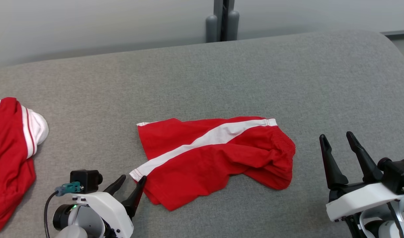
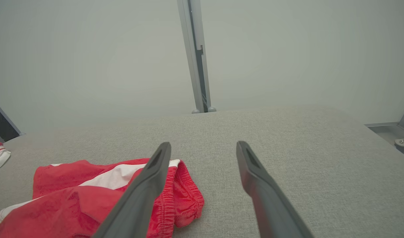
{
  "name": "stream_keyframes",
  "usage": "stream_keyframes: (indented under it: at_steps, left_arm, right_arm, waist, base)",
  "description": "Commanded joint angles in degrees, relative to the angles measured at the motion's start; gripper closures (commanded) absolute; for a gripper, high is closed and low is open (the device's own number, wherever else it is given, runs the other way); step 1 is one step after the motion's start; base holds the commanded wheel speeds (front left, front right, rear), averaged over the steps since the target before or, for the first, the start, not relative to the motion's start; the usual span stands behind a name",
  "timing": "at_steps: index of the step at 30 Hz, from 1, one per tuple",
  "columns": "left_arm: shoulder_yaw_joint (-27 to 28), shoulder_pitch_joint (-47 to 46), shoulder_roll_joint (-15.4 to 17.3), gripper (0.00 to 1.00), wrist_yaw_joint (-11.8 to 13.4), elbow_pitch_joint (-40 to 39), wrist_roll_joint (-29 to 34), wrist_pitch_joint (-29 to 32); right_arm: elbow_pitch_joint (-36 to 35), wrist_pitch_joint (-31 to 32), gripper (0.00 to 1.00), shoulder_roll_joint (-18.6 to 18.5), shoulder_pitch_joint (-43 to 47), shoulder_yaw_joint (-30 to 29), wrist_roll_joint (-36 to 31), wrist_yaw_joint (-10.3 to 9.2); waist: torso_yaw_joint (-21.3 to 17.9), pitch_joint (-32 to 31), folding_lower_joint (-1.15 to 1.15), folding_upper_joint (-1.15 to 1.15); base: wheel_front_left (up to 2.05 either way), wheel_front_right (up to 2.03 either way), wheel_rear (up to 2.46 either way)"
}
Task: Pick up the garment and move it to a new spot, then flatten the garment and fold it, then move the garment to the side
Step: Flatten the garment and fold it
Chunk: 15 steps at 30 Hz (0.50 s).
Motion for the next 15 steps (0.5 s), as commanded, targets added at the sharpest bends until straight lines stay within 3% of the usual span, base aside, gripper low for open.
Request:
stream_keyframes:
  at_steps: [1,7,8,9,10,15]
  left_arm:
    - [0.16,-1.12,0.11,0.0,-0.49,1.07,-0.18,0.05]
    - [0.36,-2.77,-0.55,0.0,-2.38,5.49,-1.41,-0.26]
    - [0.49,-3.03,-0.72,0.24,-2.66,5.79,-1.52,-0.79]
    - [0.71,-3.46,-0.79,0.71,-3.03,6.0,-1.48,-1.44]
    - [0.72,-3.62,-0.84,1.0,-3.18,6.28,-1.39,-1.86]
    - [0.88,-4.69,-0.7,1.0,-4.07,6.85,-1.49,-2.87]
  right_arm:
    - [0.2,-0.47,0.0,-0.25,-0.78,-0.13,0.1,0.01]
    - [1.14,-1.27,0.0,-0.24,-1.51,-0.46,0.37,0.01]
    - [1.25,-1.37,0.0,-0.24,-1.63,-0.56,0.38,0.01]
    - [1.38,-1.43,0.0,-0.24,-1.84,-0.7,0.38,0.01]
    - [1.54,-1.45,0.0,-0.23,-2.09,-0.85,0.37,0.01]
    - [2.95,-0.54,0.0,-1.32,-4.68,-0.3,0.97,0.01]
  waist:
    - [-1.01,1.07,0.0,0.0]
    - [-1.52,2.01,0.0,0.0]
    - [-1.54,2.09,0.0,0.0]
    - [-1.53,2.16,0.0,0.0]
    - [-1.5,2.23,0.0,0.0]
    - [-1.01,2.71,0.0,0.0]
  base:
    - [0.0,0.0,0.0]
    - [0.0,0.0,0.0]
    - [0.0,0.0,0.0]
    - [0.0,0.0,0.0]
    - [0.0,0.0,0.0]
    - [0.0,0.0,0.0]
